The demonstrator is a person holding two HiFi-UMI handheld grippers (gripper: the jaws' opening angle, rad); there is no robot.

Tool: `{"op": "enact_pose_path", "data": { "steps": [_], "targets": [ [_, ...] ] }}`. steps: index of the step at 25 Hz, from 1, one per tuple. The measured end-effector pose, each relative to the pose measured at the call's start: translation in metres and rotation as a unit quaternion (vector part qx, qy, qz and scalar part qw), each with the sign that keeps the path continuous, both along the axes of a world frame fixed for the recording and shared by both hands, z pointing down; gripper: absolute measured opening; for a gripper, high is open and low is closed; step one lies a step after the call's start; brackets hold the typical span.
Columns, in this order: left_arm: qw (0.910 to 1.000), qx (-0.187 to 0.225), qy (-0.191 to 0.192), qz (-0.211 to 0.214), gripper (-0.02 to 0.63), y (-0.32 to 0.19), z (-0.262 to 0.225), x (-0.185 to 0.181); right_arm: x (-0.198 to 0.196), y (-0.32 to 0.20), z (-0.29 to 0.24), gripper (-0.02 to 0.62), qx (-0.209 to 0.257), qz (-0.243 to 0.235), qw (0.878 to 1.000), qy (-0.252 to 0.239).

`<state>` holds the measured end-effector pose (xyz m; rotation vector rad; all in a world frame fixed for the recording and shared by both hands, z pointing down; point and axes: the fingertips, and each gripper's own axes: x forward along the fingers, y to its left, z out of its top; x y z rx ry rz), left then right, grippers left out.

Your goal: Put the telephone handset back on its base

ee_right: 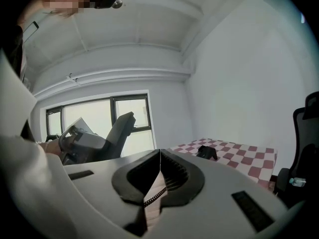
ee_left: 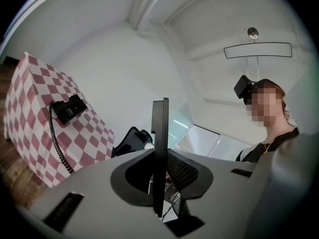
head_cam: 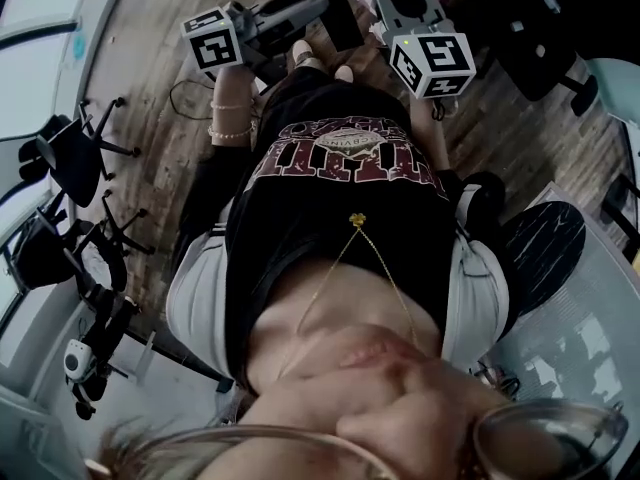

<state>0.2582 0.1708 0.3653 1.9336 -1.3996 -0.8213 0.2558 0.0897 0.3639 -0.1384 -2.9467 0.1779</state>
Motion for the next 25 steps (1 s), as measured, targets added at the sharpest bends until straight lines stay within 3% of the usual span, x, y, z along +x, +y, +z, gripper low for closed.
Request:
{"op": "enact_pose_path", "data": {
  "steps": [15,25],
  "targets": [
    [1.0,0.002,0.0,0.001,0.08,-0.006,0.001,-0.013,-0.008,-0.005,0.001,0.02,0.005,0.001,1.0,-0.001],
    [0.9995,-0.008,0.017,0.025,0.08,-0.041,0.013,-0.083,-0.076,-0.036,0.007,0.02,-0.003,0.014,1.0,0.011]
  ]
}}
